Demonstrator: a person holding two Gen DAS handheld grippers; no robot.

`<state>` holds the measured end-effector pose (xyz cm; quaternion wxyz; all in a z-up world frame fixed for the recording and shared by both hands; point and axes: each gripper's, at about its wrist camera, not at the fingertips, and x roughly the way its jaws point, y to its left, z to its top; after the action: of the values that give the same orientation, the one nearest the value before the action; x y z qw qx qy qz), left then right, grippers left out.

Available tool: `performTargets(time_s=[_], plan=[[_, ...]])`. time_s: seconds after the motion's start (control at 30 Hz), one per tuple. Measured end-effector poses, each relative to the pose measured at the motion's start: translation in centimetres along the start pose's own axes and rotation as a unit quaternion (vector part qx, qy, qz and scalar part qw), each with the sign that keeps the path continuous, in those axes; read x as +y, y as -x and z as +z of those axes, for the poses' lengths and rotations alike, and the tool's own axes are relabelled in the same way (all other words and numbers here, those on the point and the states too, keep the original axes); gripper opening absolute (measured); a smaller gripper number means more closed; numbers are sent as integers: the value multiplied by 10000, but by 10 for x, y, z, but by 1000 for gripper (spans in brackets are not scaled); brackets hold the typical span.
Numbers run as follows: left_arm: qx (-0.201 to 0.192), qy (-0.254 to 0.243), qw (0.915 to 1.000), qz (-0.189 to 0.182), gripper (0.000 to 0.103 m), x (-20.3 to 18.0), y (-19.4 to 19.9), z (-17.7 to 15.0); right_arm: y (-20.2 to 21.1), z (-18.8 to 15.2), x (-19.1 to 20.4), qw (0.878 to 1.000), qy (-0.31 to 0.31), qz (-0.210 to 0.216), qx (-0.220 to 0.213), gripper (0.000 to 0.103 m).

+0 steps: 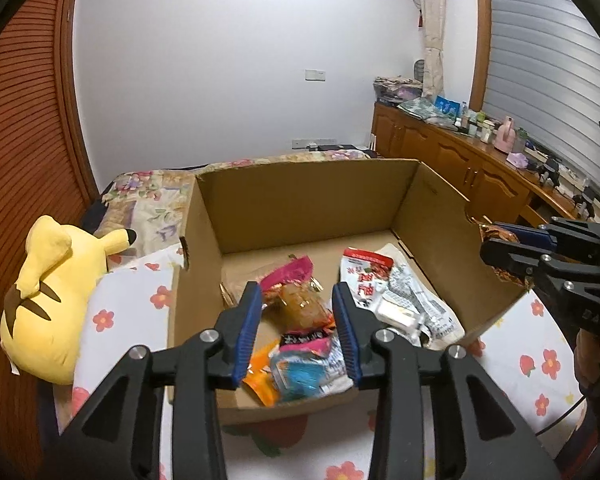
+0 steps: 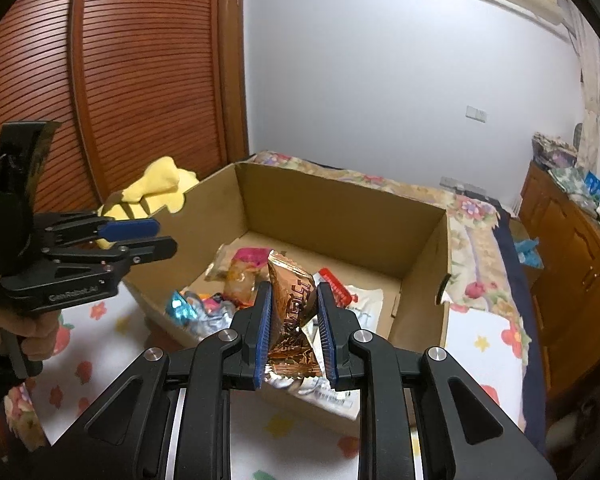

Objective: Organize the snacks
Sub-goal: 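Open both grippers to drop the snacks into the box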

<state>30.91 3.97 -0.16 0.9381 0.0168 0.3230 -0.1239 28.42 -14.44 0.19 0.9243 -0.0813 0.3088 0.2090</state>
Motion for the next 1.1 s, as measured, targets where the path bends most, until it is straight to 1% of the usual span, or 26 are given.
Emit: performTargets(time_s=[0.2,0.43,0.57,0.6,0.67,0.73,0.9,1.03,1.1], plan=[[-67,3,10000,28,39,8,-6,11,-23,13,-11,9997,4,-207,126,20],[-65,74,9999,104,40,16,-17,20,-40,24,-27,9989,-45,-442,177,21],[-80,54,9998,154,40,17,-20,23,-44,26,-36,9989,-208,-403,145,24],[-86,41,9998,172,40,17,-21,23,-45,26,-38,9987,-254,-410,139,28],[-85,18,9998,183,41,16,-23,24,-47,25,-40,9983,-309,-472,135,29],[-101,-10,9998,192,41,14,-23,23,-47,23,-42,9984,-374,-405,126,30],[-182,-56,9996,226,41,7,-21,20,-45,17,-41,9985,-382,-394,92,33],[-299,-124,9993,195,47,-1,-16,17,-42,12,-38,9983,-424,-388,16,36],[-385,-189,9988,226,47,-6,-11,16,-39,10,-36,9982,-452,-387,-19,41]])
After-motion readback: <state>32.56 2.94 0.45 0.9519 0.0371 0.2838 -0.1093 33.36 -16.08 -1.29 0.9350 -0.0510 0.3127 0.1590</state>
